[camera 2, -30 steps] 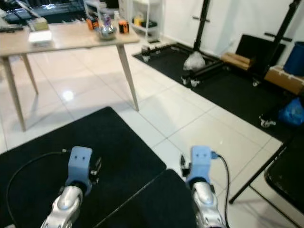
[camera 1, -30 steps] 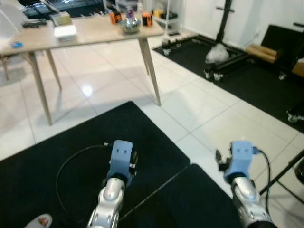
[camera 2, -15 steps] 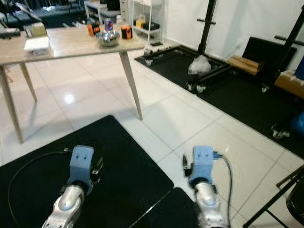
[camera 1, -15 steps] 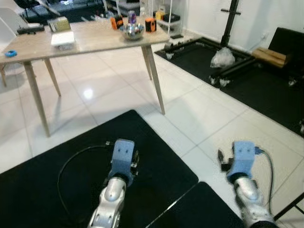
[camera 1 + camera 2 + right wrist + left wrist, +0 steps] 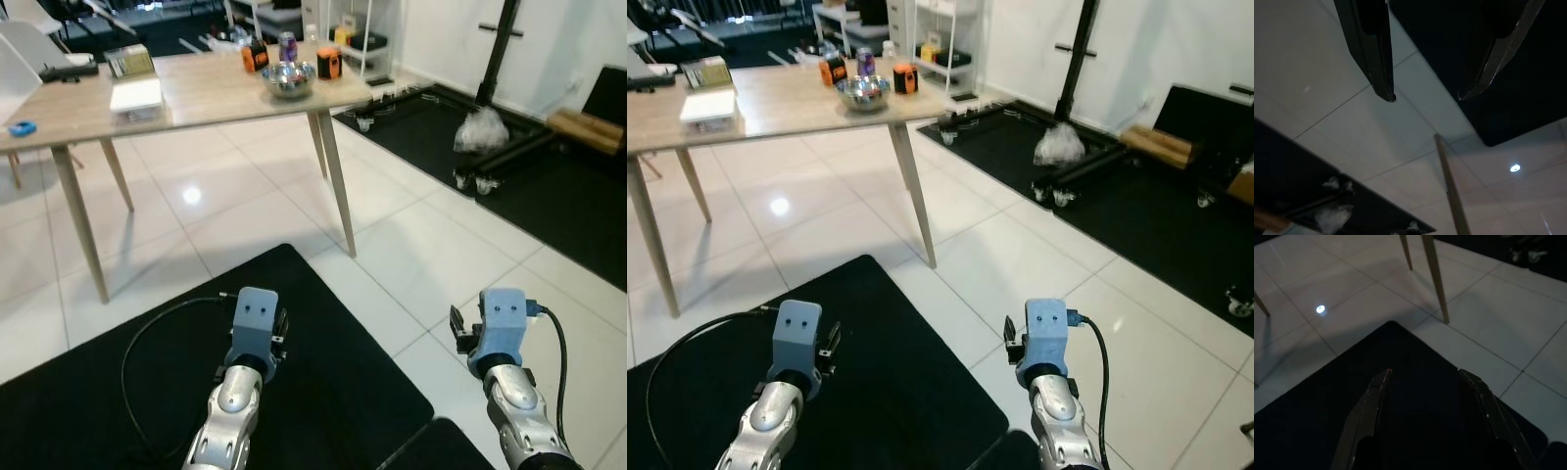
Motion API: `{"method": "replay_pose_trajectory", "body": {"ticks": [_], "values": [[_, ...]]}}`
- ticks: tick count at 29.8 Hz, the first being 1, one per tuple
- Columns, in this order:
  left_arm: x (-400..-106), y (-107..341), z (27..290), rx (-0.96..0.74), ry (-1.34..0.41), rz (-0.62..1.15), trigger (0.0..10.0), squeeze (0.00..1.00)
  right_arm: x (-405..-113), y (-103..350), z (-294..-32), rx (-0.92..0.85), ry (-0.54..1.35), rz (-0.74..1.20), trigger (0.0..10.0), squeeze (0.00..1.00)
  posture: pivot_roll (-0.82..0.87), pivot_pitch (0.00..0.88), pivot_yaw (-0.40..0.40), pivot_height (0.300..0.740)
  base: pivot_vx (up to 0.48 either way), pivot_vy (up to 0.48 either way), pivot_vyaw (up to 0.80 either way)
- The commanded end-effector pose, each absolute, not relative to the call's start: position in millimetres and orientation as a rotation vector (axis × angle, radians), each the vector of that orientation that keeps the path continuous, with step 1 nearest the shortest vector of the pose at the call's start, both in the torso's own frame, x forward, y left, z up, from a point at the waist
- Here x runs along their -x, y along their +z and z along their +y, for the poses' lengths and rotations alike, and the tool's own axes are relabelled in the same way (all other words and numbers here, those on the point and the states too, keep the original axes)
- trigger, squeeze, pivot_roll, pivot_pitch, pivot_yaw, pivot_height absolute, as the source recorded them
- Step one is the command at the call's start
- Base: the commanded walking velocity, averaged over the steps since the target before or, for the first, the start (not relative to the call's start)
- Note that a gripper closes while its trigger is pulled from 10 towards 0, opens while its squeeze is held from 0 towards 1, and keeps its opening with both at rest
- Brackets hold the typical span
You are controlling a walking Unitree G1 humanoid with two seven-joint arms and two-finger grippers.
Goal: Restocking fridge
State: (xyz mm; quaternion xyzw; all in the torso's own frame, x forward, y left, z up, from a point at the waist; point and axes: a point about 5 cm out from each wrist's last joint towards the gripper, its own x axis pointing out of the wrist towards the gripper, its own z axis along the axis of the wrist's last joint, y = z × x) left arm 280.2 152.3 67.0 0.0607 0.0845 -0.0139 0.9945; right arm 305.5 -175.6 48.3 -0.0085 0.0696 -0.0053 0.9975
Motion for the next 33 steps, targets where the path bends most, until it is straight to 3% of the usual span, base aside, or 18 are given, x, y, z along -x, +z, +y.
{"method": "replay_pose_trajectory", "body": {"ticks": [1,33], "values": [[-278.9,65.2,151.7,-0.13,-0.032,0.179,10.0,0.0,-302.4,44.7,-181.7,0.024,-0.03,0.157,10.0,0.0,-0.09,0.097,0.023,0.74,0.48,0.0,0.0],[-279.3,64.3,151.6,-0.136,-0.036,0.182,10.0,0.0,-302.3,43.7,-181.3,0.026,-0.027,0.161,10.0,0.0,-0.08,0.089,0.023,0.74,0.48,0.0,0.0]]}}
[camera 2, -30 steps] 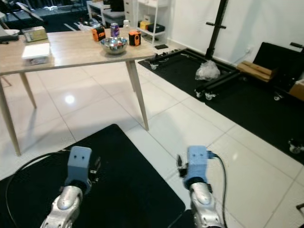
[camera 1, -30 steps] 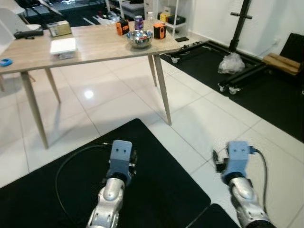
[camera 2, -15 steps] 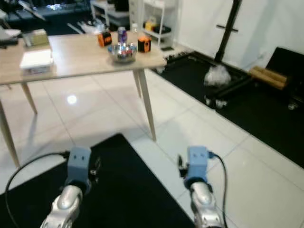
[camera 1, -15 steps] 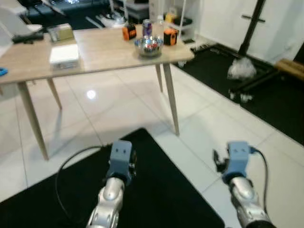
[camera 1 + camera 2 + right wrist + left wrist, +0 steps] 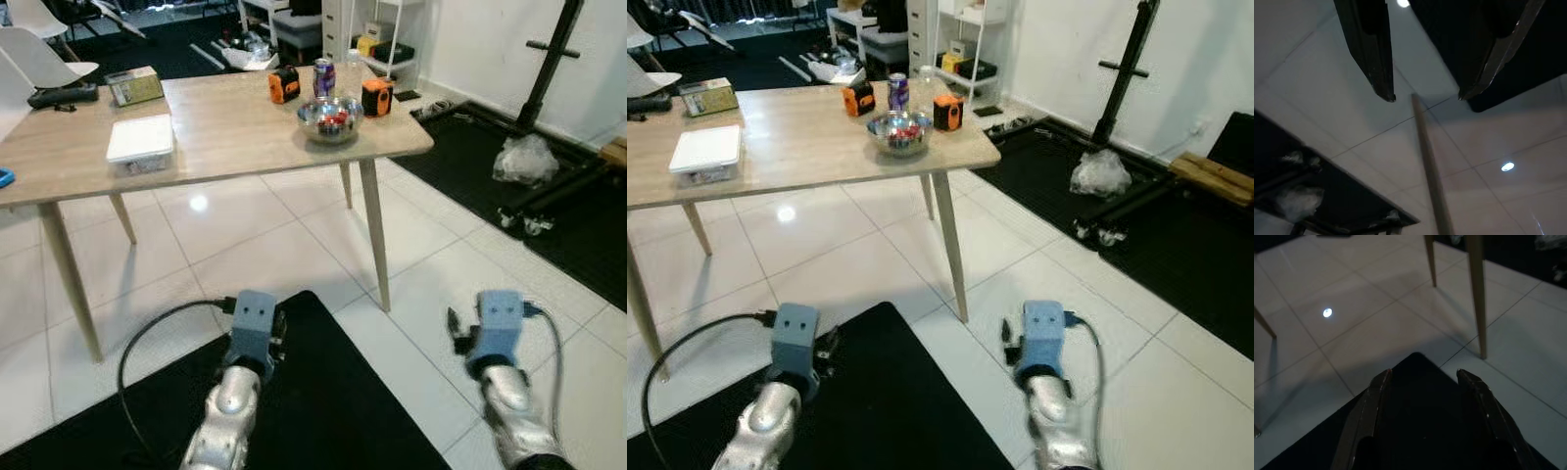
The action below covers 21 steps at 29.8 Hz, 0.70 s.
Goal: Restocking fridge
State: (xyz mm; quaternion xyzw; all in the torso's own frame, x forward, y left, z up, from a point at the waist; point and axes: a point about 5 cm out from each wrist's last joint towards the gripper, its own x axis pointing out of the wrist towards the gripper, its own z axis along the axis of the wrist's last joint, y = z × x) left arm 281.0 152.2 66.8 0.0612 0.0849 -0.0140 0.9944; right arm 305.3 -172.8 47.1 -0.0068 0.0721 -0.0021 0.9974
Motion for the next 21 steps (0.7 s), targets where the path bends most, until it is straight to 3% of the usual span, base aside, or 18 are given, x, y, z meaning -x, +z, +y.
{"method": "replay_pose_trajectory", "body": {"ticks": [1,13,21], "values": [[-279,64,152,-0.136,-0.036,0.182,10.0,0.0,-302,44,-181,0.026,-0.027,0.161,10.0,0.0,-0.08,0.089,0.023,0.74,0.48,0.0,0.0],[-279,65,152,-0.145,-0.039,0.175,10.0,0.0,-302,44,-180,0.025,-0.027,0.157,10.0,0.0,-0.08,0.092,0.026,0.74,0.48,0.0,0.0],[-289,89,152,-0.21,-0.054,0.071,10.0,0.0,-312,64,-180,0.069,-0.014,0.071,10.0,0.0,-0.08,0.096,0.027,0.74,0.48,0.0,0.0]]}}
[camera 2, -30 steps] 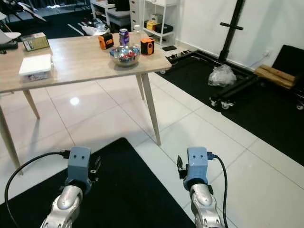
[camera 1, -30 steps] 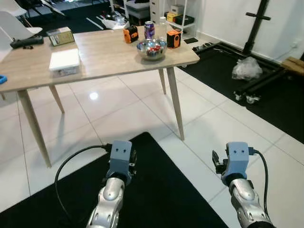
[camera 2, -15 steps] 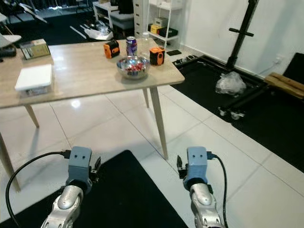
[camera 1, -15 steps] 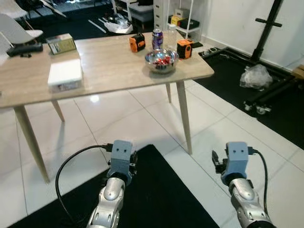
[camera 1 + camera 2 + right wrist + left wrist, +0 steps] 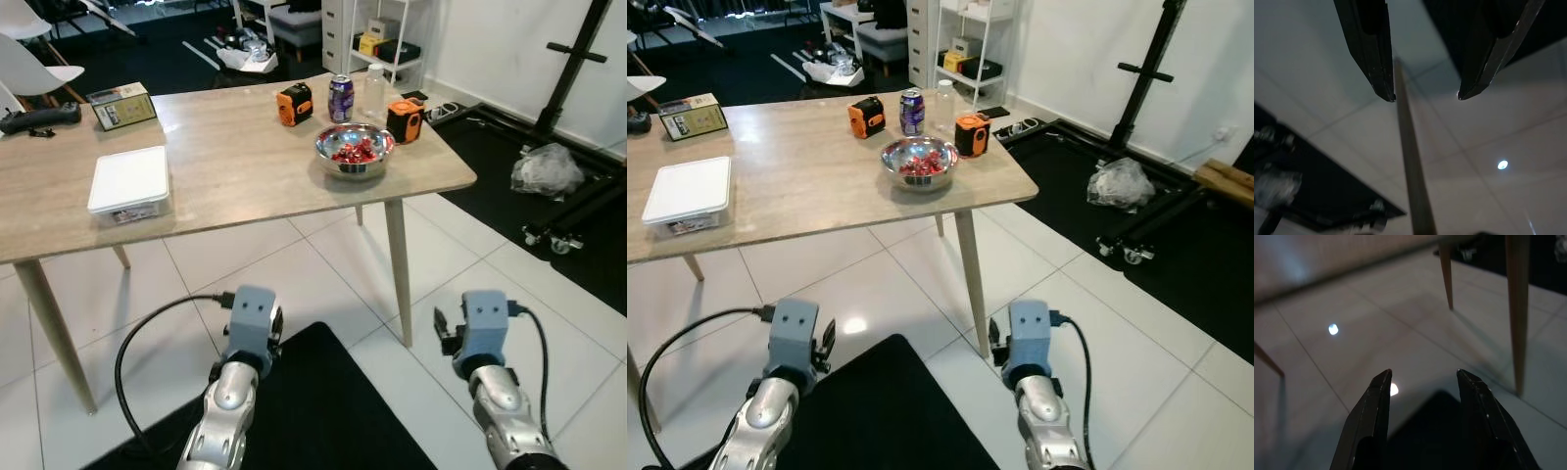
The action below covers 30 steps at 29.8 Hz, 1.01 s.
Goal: Restocking fridge
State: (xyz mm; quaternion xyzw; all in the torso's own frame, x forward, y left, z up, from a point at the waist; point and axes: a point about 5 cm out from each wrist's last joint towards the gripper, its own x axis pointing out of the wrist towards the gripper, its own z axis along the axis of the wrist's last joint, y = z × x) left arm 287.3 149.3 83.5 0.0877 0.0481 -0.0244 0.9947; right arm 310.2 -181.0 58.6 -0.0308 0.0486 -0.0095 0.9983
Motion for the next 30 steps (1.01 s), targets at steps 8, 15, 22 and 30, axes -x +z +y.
{"method": "replay_pose_trajectory", "body": {"ticks": [8,15,22,30], "values": [[-311,146,166,-0.214,0.005,-0.114,10.0,0.0,-333,114,-180,0.06,-0.012,-0.105,10.0,0.0,-0.07,0.102,0.036,0.74,0.48,0.0,0.0],[-319,187,172,-0.226,0.031,-0.242,10.0,0.0,-340,155,-163,0.002,0.029,-0.242,10.0,0.0,-0.06,0.104,0.042,0.74,0.48,0.0,0.0],[-318,192,168,-0.225,0.027,-0.255,10.0,0.0,-338,175,-146,-0.022,0.076,-0.301,10.0,0.0,-0.06,0.104,0.047,0.74,0.48,0.0,0.0],[-316,193,165,-0.244,0.012,-0.256,10.0,0.0,-336,182,-141,-0.041,0.085,-0.31,10.0,0.0,-0.05,0.102,0.048,0.74,0.48,0.0,0.0]]}}
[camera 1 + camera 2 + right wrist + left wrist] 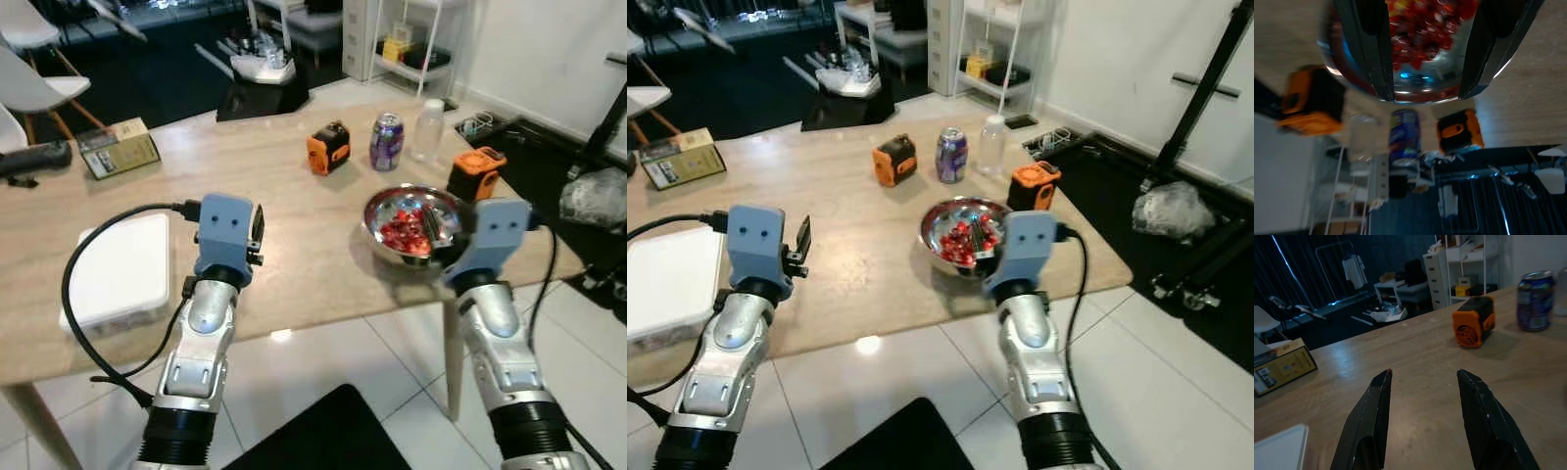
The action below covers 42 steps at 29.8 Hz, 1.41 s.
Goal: Restocking fridge
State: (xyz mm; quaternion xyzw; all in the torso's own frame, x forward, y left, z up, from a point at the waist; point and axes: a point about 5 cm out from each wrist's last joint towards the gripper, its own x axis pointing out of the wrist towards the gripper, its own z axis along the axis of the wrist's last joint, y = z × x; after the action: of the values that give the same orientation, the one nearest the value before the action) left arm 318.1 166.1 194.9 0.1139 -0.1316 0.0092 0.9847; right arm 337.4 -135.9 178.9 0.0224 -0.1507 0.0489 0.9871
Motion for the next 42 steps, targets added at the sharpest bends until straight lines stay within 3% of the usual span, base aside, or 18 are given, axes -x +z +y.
{"method": "replay_pose_trajectory", "body": {"ticks": [1,23,42], "values": [[-316,194,165,-0.243,0.009,-0.256,10.0,0.0,-336,185,-140,-0.043,0.087,-0.317,10.0,0.0,-0.05,0.101,0.048,0.74,0.48,0.0,0.0],[-302,172,124,-0.224,-0.163,-0.191,10.0,0.0,-335,181,-147,-0.036,0.054,-0.288,10.0,0.0,-0.05,0.093,0.042,0.74,0.058,0.0,0.0],[-306,171,126,-0.243,-0.133,-0.174,10.0,0.0,-333,175,-146,0.001,0.076,-0.273,10.0,0.0,-0.06,0.082,0.036,0.74,0.0,0.0,0.0]]}}
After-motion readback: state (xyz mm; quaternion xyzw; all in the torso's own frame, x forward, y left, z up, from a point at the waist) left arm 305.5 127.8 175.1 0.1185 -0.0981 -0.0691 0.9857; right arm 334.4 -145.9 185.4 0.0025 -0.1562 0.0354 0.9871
